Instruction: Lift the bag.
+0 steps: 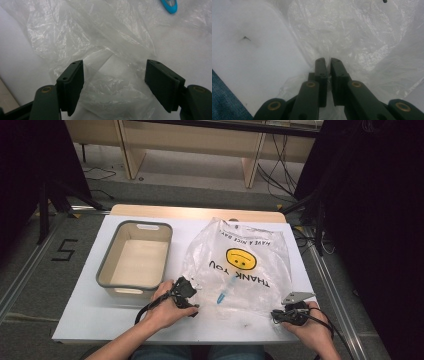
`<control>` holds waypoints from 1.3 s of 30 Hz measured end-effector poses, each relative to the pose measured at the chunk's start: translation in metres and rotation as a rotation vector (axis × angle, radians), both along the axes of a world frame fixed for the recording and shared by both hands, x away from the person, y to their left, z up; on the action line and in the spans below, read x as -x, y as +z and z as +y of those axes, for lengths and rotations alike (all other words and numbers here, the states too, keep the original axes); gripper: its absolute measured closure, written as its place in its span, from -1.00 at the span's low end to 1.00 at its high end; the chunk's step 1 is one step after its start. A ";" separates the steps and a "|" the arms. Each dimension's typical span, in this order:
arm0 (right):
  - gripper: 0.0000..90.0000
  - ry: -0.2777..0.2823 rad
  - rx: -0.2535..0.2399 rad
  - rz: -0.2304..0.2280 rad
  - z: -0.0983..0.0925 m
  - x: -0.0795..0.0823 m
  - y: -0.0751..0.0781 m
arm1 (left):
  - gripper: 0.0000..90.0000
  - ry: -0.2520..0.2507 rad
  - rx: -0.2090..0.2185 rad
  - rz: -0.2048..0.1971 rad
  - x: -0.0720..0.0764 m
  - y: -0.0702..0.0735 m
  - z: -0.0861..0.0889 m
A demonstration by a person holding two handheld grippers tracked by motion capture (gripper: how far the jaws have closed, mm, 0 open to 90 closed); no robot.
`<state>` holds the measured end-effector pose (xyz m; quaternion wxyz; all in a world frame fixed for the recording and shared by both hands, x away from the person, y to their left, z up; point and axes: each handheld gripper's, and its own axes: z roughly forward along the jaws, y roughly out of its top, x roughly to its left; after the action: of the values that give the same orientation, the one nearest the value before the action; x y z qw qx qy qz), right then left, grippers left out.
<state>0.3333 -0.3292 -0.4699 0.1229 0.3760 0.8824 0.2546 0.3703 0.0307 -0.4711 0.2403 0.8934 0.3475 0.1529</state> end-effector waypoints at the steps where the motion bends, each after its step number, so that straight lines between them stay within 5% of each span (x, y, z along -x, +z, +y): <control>1: 0.90 0.002 -0.001 -0.002 0.000 0.000 0.000 | -0.24 0.002 -0.001 -0.021 0.001 0.002 -0.001; 6: 0.90 0.003 -0.001 0.001 0.000 0.000 0.000 | -0.28 0.024 0.028 -0.052 0.000 0.009 0.001; 17: 0.90 0.002 -0.006 0.002 -0.001 0.000 0.000 | -0.28 0.059 -0.014 -0.018 -0.001 0.003 0.006; 28: 0.90 0.000 -0.007 0.003 -0.001 -0.001 0.000 | -0.23 0.111 0.091 -0.166 0.003 0.024 0.011; 39: 0.90 -0.001 -0.006 0.008 -0.001 -0.001 0.000 | -0.23 0.121 -0.019 -0.027 0.002 0.002 0.002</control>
<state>0.3341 -0.3298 -0.4700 0.1185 0.3778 0.8819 0.2558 0.3685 0.0329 -0.4693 0.2268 0.8708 0.3962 0.1826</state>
